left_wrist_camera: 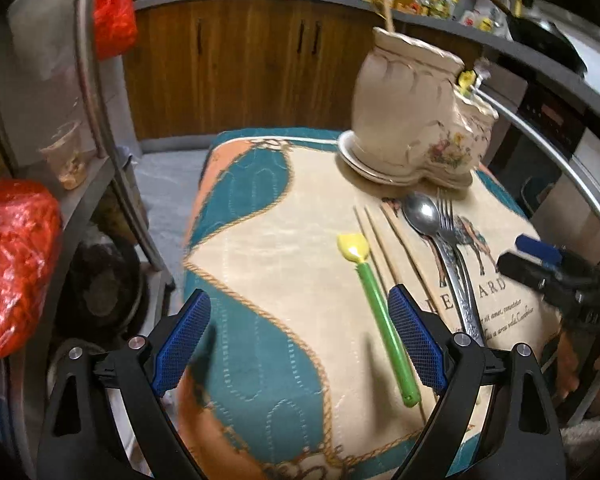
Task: Organize utensils
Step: 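Grasp the green-handled yellow tulip spoon with the right tool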
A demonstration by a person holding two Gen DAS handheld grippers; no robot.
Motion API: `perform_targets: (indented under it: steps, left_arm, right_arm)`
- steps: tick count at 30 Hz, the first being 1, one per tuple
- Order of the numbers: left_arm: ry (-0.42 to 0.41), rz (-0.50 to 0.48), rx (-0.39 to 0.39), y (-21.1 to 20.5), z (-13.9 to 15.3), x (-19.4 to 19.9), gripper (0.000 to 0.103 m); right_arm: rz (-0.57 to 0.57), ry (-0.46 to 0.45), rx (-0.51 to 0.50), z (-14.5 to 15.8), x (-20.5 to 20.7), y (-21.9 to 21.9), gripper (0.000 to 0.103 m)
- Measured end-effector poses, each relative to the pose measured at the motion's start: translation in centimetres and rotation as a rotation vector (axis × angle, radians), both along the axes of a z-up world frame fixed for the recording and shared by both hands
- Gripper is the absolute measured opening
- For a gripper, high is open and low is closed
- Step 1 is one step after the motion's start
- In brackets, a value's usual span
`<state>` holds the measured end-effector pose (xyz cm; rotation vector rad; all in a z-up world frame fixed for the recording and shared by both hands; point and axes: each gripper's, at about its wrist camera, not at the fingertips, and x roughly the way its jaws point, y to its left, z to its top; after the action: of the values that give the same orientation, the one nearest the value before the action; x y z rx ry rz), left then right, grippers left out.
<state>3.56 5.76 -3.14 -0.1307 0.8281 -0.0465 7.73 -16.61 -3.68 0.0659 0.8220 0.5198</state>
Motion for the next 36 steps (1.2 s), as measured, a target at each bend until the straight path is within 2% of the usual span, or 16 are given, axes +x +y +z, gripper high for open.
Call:
perform_targets:
  steps: [3,6,10,13,14,17,27,31,32,36]
  left_arm:
    - [-0.013,0.025,-0.003,1.2,0.4,-0.5,0.090]
    - [-0.031,0.042,-0.017,2.4,1.0,-1.1,0.090]
    - [-0.052,0.056,-0.021,3.5,1.4,-1.5,0.090]
    - [-0.058,0.059,-0.042,4.2,1.5,-1.7,0.090]
    - [-0.059,0.057,-0.046,4.4,1.4,-1.8,0.090]
    - [-0.060,0.049,-0.052,4.8,1.3,-2.0,0.090]
    - [-0.072,0.045,-0.081,5.9,1.3,-2.7,0.090]
    - [-0.080,0.046,-0.087,6.1,1.5,-3.0,0.090]
    - [-0.082,0.046,-0.089,6.1,1.5,-3.1,0.090]
    - [-0.082,0.043,-0.085,6.0,1.6,-3.3,0.090]
  right_arm:
    - [0.051,-0.026,-0.018,0.3,-0.6,2.6,0.093]
    - [0.082,-0.017,-0.028,0.1,-0.7,4.7,0.079]
    - [0.117,0.007,-0.051,-0.5,-0.6,7.5,0.045]
    - [0.137,0.039,-0.058,-1.0,-0.4,9.1,0.027]
    - [0.143,0.048,-0.059,-1.1,-0.3,9.6,0.024]
    - [0.150,0.069,-0.080,-1.7,-0.2,10.8,0.018]
    - [0.126,0.099,-0.169,-3.0,0.7,13.2,0.017]
    - [0.118,0.062,-0.226,-3.2,0.8,14.1,0.016]
    - [0.116,0.050,-0.237,-3.2,0.7,14.2,0.013]
    - [0.109,0.062,-0.209,-3.1,0.7,13.5,0.010]
